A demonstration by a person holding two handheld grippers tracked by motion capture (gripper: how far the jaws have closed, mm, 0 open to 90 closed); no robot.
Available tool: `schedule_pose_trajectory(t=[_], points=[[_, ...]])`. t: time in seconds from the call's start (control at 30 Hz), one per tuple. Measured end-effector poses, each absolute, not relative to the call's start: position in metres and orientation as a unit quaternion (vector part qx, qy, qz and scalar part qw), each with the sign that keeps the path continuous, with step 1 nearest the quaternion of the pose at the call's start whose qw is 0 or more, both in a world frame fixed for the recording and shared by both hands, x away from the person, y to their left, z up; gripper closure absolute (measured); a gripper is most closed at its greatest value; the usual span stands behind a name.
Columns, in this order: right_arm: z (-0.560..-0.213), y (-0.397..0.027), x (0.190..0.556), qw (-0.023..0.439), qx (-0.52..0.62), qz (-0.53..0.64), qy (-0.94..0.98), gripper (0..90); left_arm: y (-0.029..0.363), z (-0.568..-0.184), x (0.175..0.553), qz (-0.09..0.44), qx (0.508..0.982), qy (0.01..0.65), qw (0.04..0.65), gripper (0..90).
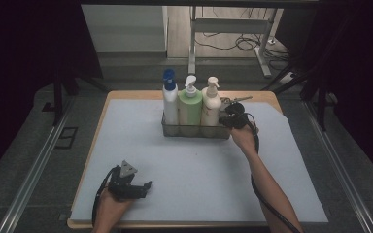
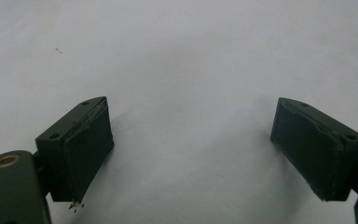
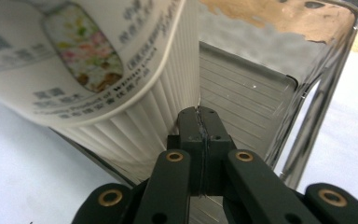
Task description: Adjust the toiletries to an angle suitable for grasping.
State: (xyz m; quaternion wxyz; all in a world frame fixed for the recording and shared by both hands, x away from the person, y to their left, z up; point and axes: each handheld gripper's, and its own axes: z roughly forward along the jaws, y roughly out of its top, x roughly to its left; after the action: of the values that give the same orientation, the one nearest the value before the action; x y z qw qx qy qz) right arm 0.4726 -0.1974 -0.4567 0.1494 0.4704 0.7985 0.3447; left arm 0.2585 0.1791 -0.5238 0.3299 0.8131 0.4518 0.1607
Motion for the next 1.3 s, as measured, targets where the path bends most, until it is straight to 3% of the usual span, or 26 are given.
schedule_pose_trajectory(t=[1.23, 1.3], points=[[-0.4504, -0.1912, 0.4651, 0.130, 0.455, 0.355, 0.806, 89.7, 0.1789, -0.5238, 0.2586, 0.160, 0.813, 0.452, 0.330, 12.3], [-0.4496, -0.1918, 0.4647, 0.140, 0.459, 0.351, 0.804, 84.4, 0.1789, -0.5238, 0.2586, 0.160, 0.813, 0.452, 0.330, 12.3]])
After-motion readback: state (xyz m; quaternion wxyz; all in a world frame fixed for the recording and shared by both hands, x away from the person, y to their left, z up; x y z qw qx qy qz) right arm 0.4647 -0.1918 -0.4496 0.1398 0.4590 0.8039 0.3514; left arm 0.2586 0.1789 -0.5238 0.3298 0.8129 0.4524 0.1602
